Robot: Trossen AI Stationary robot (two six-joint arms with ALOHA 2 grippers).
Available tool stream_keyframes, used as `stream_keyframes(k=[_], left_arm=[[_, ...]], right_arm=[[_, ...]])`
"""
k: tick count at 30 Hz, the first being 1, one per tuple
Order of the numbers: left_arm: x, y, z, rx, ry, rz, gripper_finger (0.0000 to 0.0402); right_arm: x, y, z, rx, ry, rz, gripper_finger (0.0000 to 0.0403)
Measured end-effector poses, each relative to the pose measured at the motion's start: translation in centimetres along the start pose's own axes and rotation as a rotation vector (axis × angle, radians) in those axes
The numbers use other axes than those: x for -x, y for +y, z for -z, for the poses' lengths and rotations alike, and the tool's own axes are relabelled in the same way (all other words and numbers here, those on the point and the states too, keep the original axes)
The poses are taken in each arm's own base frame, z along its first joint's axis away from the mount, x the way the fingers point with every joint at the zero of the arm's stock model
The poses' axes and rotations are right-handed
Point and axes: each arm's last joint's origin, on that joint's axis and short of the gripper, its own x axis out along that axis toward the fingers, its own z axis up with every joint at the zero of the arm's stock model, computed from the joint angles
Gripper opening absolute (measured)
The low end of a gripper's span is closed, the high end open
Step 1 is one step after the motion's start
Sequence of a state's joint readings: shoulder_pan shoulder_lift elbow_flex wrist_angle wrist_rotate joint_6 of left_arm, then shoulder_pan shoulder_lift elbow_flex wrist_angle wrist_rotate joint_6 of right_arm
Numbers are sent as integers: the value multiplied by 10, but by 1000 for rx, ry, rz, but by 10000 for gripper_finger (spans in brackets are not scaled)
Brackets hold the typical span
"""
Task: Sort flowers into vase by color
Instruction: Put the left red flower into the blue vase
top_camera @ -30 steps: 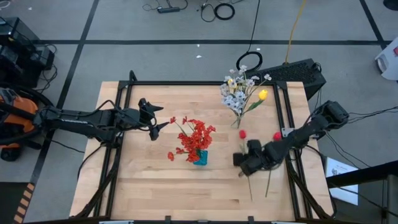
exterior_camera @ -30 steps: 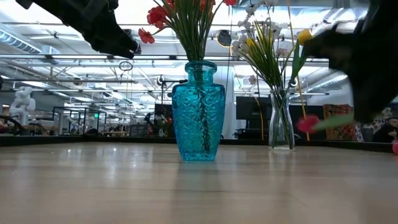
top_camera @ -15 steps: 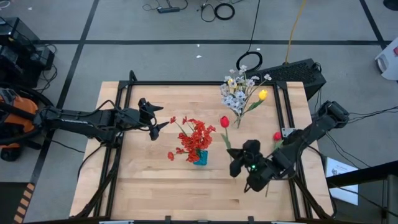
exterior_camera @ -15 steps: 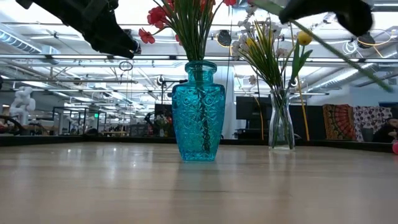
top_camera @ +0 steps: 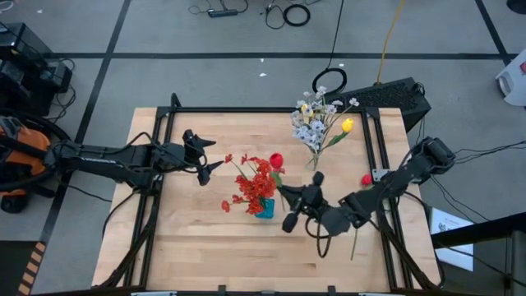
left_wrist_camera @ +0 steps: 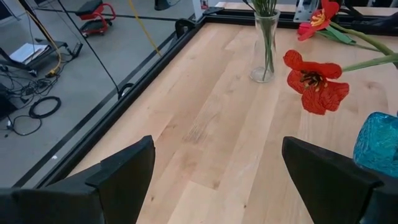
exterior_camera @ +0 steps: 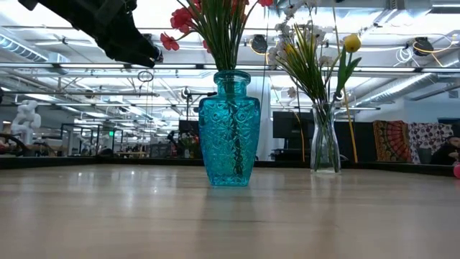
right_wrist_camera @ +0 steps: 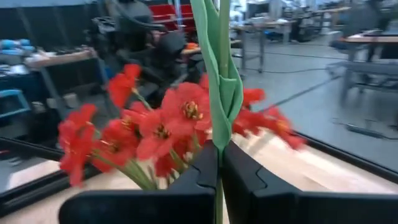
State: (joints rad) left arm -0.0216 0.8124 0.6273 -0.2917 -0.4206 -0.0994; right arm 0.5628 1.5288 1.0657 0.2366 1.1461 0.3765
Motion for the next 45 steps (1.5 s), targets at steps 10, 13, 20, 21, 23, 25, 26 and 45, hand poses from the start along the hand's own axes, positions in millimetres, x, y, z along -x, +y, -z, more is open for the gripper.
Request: stream_keyframes(k=[10,13,20,21,23,25,26,45], left_arm=[[0,0,0,0,1,0,354],[0,0,0,0,1,0,354],[0,0,0,-1,1,1,354],[0,0,0,-1,1,1,354],[0,0,0,-1,1,1,354],[0,0,0,-1,1,1,354],[0,0,0,-1,1,1,354],[0,0,0,-1,2,2,354]], right_arm=[[-33,14,-7,14,-178,-183,0],[-38,16,-5,38,-221,-199,0],[-51,20,20,112,-179,-174,0],[-52,21,24,110,-173,-174,0],[-54,22,30,97,-160,-172,0],[-55,22,34,81,-144,-168,0],[-55,22,35,74,-135,-162,0],[-36,26,58,138,-15,-47,8]])
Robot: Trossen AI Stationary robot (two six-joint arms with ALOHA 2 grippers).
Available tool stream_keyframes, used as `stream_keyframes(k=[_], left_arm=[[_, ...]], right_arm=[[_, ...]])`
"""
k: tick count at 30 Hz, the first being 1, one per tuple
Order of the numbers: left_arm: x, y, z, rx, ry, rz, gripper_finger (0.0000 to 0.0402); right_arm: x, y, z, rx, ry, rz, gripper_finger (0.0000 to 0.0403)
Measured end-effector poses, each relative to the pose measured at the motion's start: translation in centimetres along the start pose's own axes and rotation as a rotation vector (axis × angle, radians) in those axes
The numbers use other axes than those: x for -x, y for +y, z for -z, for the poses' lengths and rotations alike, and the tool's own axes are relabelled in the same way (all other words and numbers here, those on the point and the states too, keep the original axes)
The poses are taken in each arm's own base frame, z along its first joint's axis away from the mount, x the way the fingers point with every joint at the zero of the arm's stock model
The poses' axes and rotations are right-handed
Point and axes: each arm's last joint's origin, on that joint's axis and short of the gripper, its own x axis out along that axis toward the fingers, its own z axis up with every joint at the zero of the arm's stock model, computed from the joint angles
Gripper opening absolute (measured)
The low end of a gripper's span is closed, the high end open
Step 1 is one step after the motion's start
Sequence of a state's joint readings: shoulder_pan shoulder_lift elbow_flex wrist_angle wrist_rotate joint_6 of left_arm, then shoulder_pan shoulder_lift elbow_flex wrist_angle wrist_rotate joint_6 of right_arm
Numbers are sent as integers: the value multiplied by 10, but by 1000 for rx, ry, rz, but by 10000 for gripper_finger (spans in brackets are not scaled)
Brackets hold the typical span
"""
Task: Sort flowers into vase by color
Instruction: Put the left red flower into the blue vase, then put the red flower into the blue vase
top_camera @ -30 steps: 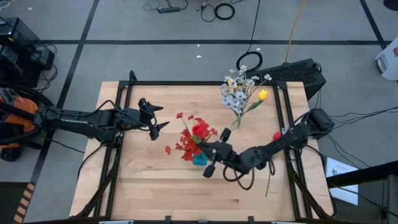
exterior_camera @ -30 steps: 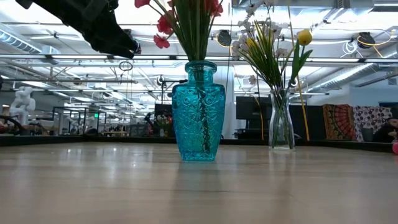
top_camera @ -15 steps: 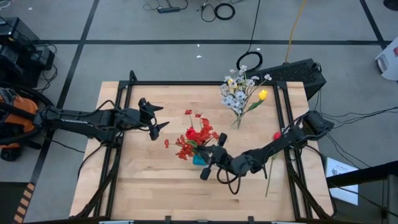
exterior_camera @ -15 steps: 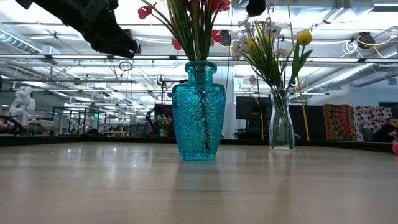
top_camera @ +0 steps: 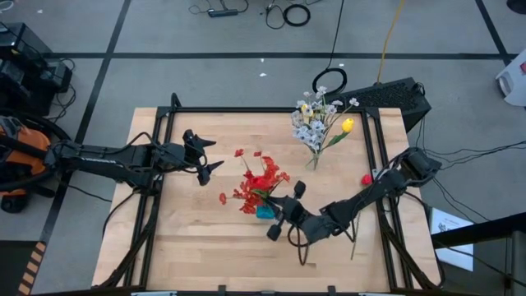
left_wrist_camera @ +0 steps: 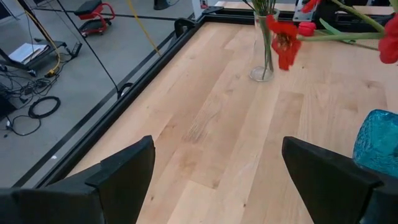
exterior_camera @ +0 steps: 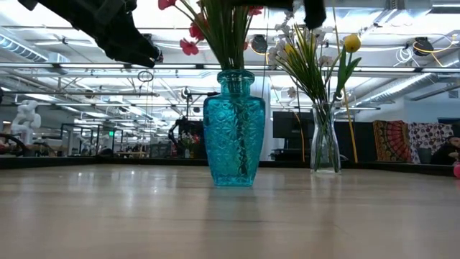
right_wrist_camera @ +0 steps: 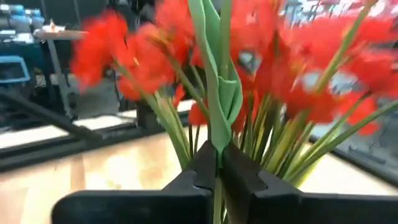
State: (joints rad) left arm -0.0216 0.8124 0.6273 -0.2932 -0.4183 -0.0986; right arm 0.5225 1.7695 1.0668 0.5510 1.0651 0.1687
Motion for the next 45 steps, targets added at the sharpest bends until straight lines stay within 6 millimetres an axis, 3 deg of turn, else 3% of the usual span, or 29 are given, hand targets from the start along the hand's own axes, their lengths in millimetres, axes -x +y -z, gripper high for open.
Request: stream_keyframes(k=[19,27,30,37,45], left_arm=[[0,0,0,0,0,6,354],[0,0,0,0,0,5,354],[0,0,0,0,0,5,354],[0,0,0,0,-2,-2,354],[0,0,0,0,-1,-2,354]], right_arm=[[-6,-5,12,5,94,-15,36],[-10,-2,8,42,244,-75,84],[-8,-4,-3,92,312,-52,102],[5,-15,-51,130,456,-19,121],[30,-42,-90,-63,698,-19,121]])
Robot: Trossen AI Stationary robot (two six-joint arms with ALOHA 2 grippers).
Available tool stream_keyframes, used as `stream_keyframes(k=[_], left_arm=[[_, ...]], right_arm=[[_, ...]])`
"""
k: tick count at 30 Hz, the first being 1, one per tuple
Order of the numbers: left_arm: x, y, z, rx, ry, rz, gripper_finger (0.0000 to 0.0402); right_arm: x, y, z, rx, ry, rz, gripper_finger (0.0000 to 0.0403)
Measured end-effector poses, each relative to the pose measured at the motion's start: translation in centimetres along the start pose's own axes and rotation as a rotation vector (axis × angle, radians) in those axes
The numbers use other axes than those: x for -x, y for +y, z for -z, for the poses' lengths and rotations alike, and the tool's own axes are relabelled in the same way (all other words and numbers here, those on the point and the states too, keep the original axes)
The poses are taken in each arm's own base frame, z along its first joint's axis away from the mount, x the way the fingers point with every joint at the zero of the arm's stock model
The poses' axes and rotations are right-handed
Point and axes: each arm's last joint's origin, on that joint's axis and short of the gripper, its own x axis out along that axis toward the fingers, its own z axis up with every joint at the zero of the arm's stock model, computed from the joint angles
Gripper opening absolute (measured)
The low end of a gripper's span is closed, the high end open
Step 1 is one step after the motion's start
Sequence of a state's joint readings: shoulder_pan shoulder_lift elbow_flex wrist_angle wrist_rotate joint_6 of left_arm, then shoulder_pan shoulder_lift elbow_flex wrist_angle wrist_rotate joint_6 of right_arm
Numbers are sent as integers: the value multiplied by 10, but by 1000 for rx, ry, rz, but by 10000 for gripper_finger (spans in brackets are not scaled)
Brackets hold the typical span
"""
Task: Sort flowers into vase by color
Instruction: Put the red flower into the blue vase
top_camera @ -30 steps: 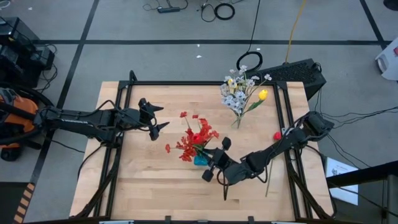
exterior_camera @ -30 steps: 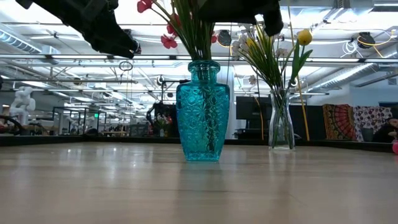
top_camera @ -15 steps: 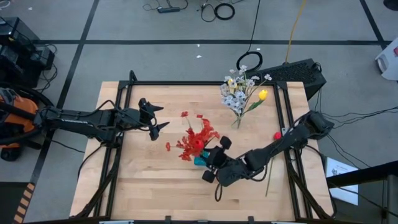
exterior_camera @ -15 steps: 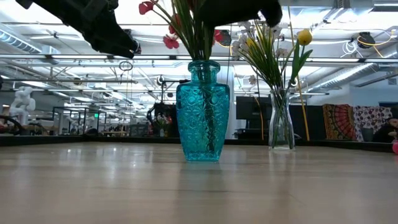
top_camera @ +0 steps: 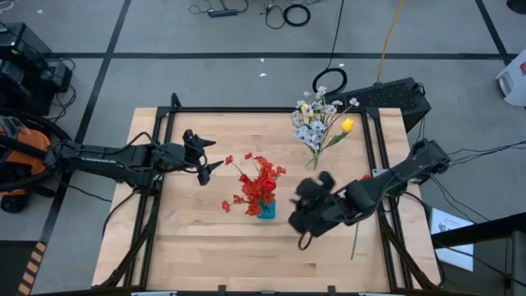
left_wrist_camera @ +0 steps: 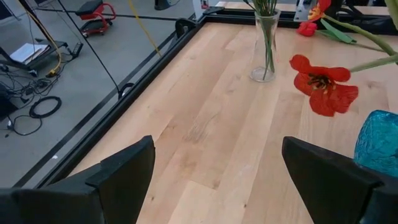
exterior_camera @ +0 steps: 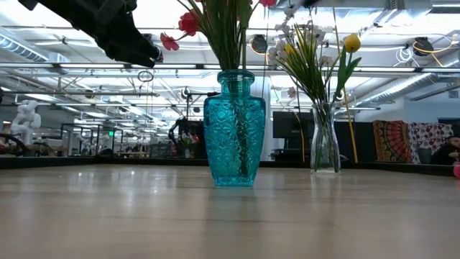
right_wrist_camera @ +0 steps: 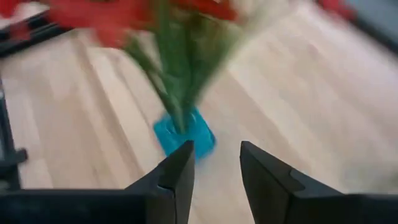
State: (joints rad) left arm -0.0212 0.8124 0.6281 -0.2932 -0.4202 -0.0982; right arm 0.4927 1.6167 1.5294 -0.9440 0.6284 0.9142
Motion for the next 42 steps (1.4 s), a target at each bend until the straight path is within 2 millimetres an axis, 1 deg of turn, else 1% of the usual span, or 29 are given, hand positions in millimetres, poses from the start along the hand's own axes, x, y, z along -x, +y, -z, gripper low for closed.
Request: stream_keyframes(k=[2,4,7,10,12,16,21,25,29,31,37,39,42], left_arm=[[0,0,0,0,0,0,354],[0,0,0,0,0,0,354],[0,0,0,0,0,0,354],[0,0,0,-1,0,0,354],[0,0,0,-1,0,1,354],[0,0,0,-1,0,1,354],[0,0,0,0,0,1,354],[0,0,0,0,0,1,354],[0,0,0,0,1,2,354],[0,0,0,0,1,2,354],[0,0,0,-1,4,8,354],[0,0,0,0,4,8,354],[0,0,0,22,4,8,354]], right_arm=[[9,-12,2,-154,44,53,118],[16,-26,7,-351,88,149,112],[23,-44,18,-614,239,323,102],[27,-53,28,-750,387,471,97],[24,-55,36,-777,435,524,97],[15,-61,54,-772,516,596,107],[-3,-69,85,-808,619,715,129],[-15,-79,112,-849,668,705,145],[-24,-95,137,-910,658,695,156],[-27,-103,148,-949,682,702,159],[-40,-120,174,-996,750,720,157],[-42,-124,181,-1010,781,740,153],[-46,-130,189,-1007,783,758,148]])
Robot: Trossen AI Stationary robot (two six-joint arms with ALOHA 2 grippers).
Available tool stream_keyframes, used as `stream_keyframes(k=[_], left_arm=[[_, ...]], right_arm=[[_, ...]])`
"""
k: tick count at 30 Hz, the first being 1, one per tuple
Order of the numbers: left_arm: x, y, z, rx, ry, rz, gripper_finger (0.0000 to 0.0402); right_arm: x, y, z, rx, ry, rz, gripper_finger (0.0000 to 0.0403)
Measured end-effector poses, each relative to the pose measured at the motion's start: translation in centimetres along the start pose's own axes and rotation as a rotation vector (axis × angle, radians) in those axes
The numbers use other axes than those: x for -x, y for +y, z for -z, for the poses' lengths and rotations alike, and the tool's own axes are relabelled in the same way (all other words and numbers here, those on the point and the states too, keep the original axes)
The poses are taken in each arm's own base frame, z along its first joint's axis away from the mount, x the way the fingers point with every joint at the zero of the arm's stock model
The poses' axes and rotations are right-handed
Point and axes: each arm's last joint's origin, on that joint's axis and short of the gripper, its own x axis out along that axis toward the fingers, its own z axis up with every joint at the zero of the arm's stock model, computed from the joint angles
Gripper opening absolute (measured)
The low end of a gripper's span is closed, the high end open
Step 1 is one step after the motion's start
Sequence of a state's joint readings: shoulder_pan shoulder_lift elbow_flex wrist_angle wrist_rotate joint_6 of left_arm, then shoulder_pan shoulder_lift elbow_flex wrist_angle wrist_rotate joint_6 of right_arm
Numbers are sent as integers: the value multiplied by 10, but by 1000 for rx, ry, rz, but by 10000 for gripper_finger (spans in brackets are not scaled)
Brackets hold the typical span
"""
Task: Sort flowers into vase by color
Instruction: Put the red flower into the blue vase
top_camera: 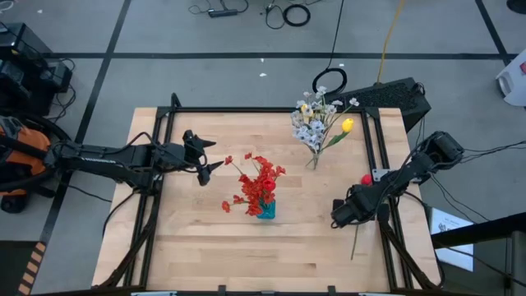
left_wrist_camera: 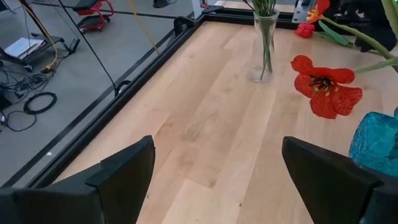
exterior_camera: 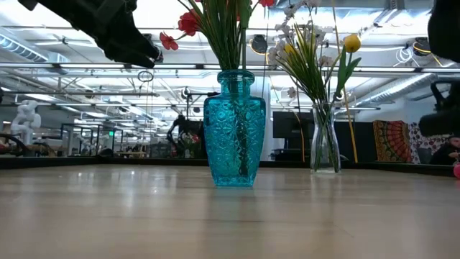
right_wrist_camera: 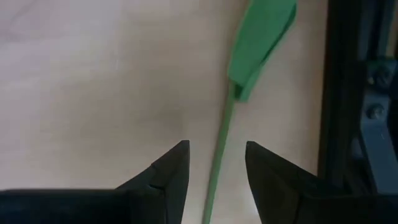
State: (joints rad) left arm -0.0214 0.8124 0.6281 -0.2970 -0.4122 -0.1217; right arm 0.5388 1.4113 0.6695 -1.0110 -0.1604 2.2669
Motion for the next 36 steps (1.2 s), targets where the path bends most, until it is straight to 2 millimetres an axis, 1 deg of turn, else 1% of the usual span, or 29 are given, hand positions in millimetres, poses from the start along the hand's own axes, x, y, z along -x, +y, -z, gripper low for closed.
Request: stream_keyframes(k=[5,7,9,12,13,17,19,21,24,25,26,28,31,36], left_arm=[[0,0,0,12,0,-1,354],[0,0,0,12,0,0,354],[0,0,0,11,1,-1,354],[0,0,0,12,1,-1,354],[0,0,0,12,1,-1,354],[0,0,0,9,2,-2,354],[0,0,0,1,1,-5,354],[0,0,0,-1,0,-10,354],[0,0,0,0,-2,-12,354],[0,0,0,0,-2,-12,354],[0,0,0,0,-2,-12,354],[0,0,0,0,-2,-12,354],[0,0,0,2,-2,-12,354],[0,0,0,3,2,6,354]], right_arm=[[-20,-2,-7,7,15,-23,135],[-28,-3,-9,24,42,-52,118],[-30,-2,-9,40,51,-71,89],[-27,0,-8,86,21,-107,26],[-25,1,-8,117,2,-127,14],[-11,9,1,200,-11,-203,5],[-1,19,11,249,32,-330,3],[8,28,24,377,92,-471,2],[13,36,38,722,93,-639,1],[16,40,43,809,88,-707,1],[18,43,46,844,83,-749,1],[16,46,48,837,55,-781,1],[16,51,51,789,-41,-854,0],[30,52,58,678,-356,-1017,0]])
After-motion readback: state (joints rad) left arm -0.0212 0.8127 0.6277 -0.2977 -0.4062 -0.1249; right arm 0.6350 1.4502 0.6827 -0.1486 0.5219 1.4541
